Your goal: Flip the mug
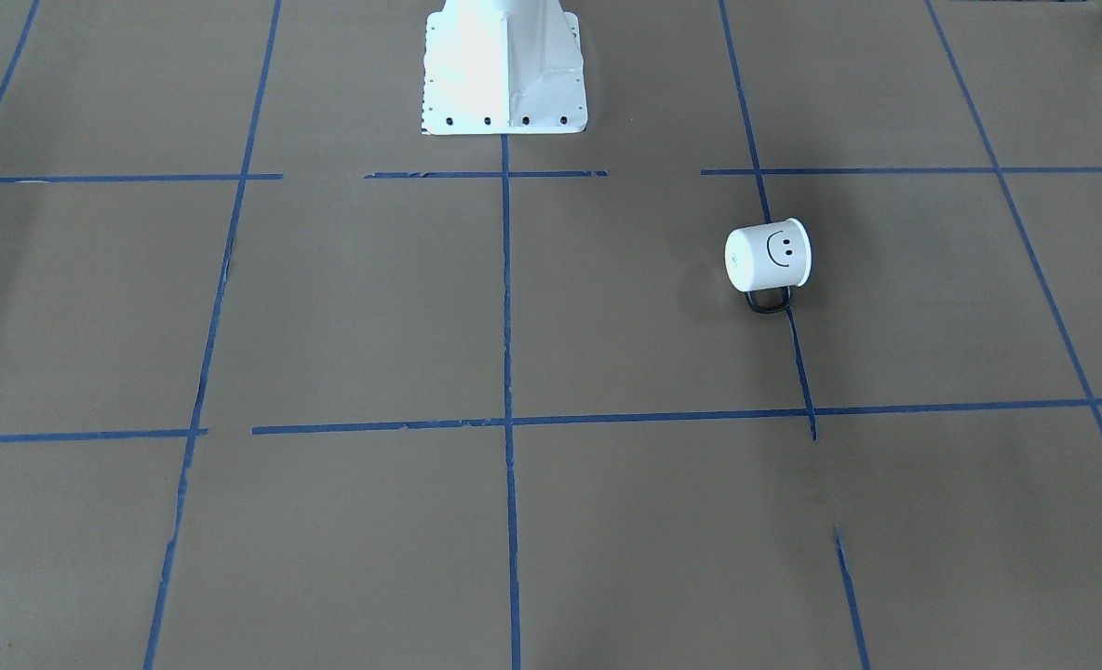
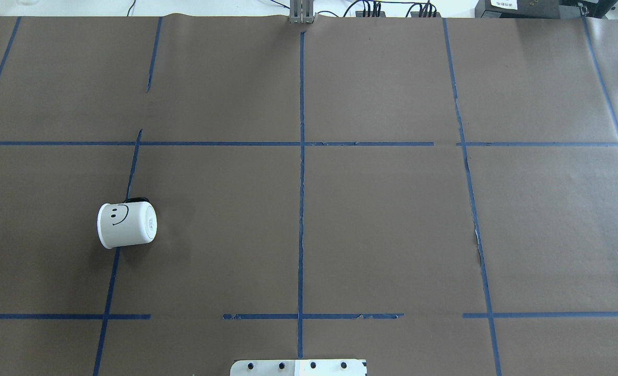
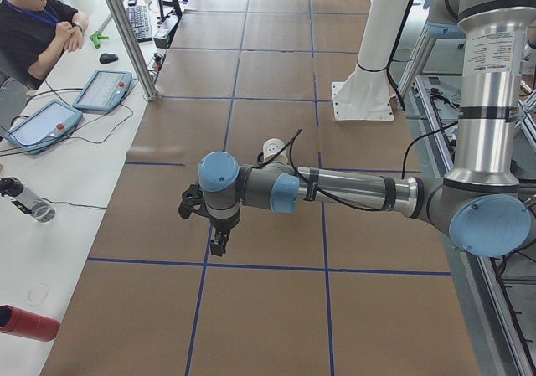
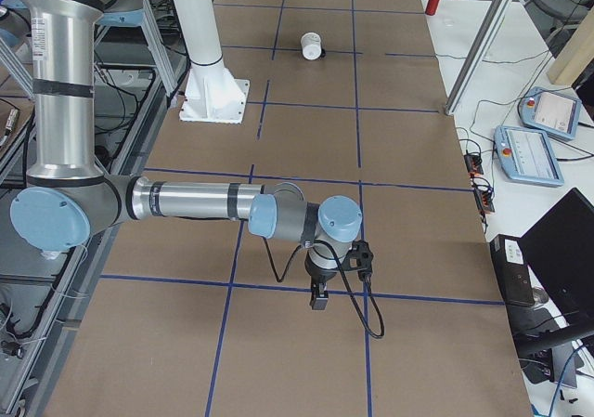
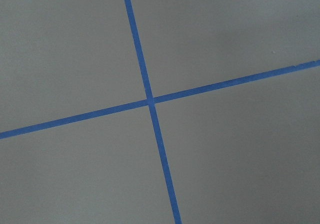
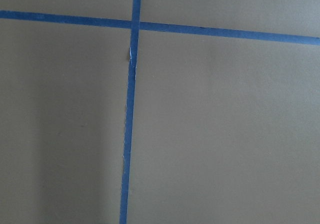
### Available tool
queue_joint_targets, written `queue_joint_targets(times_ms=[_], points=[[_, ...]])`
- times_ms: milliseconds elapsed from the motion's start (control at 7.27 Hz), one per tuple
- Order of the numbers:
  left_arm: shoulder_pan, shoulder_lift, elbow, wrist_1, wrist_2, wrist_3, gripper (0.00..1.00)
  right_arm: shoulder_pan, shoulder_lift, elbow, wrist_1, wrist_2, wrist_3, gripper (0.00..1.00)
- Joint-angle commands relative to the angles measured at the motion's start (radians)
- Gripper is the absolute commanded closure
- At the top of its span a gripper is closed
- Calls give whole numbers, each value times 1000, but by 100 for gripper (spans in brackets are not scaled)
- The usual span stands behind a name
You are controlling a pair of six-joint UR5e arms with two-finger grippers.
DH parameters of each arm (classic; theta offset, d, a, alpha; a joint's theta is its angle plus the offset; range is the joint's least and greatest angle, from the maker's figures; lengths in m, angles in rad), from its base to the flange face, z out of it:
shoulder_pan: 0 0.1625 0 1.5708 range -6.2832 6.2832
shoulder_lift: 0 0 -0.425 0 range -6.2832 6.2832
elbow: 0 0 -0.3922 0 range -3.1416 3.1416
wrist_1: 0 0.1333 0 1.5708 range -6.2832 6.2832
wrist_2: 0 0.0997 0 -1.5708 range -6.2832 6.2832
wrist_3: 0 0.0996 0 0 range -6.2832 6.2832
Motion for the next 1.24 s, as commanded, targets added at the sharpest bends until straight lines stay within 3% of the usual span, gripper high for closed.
queue_joint_targets(times_ms=[0, 688, 825, 962, 1100], points=[[0, 0, -3, -2, -9, 0, 0, 0, 0, 0, 0, 0, 0, 0], [14, -38, -6, -3, -20, 0, 0, 0, 0, 0, 0, 0, 0, 0], [20, -40, -8, -85, -18, 5, 0, 0, 0, 0, 0, 0, 0, 0], [79, -38, -3, -168, -20, -65, 0, 0, 0, 0, 0, 0, 0, 0], [166, -41, -11, -204, -18, -259, 0, 0, 0, 0, 0, 0, 0, 0]])
